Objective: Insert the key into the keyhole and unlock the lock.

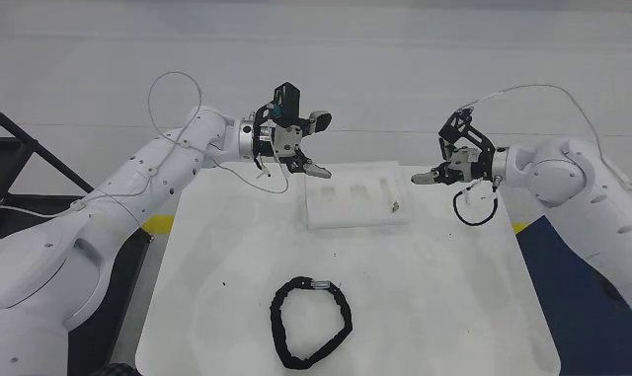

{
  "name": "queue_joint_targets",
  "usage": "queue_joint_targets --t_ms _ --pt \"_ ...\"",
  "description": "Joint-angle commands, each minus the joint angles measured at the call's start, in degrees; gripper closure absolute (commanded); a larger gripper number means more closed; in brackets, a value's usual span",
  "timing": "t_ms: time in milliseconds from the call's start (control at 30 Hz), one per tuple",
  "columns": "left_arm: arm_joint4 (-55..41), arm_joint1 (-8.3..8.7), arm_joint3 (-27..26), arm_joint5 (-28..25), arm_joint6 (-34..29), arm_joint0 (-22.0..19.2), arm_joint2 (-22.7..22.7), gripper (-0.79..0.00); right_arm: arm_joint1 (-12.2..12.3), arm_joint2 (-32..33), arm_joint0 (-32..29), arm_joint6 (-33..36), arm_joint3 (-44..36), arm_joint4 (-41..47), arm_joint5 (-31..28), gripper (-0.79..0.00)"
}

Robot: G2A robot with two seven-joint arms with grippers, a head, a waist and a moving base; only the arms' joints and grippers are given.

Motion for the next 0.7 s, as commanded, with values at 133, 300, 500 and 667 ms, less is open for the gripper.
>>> queue_joint_targets --t_ms 133,300,500,667 --pt "0.0 0.00 0.0 0.0 0.0 0.0 0.0 -0.785 -4.5 -5.5 2.1 3.8 5.5 4.6 5.6 -0.785" --pt "0.0 0.00 0.0 0.0 0.0 0.0 0.0 -0.785 -8.2 -9.0 3.2 6.3 10.9 8.7 10.5 -0.785" --pt "0.0 0.00 0.0 0.0 0.0 0.0 0.0 -0.785 -12.9 -12.5 4.0 8.5 17.8 11.7 16.0 -0.785" --pt "0.0 0.00 0.0 0.0 0.0 0.0 0.0 -0.785 -16.2 -14.2 4.7 9.5 23.5 12.8 18.4 -0.785"
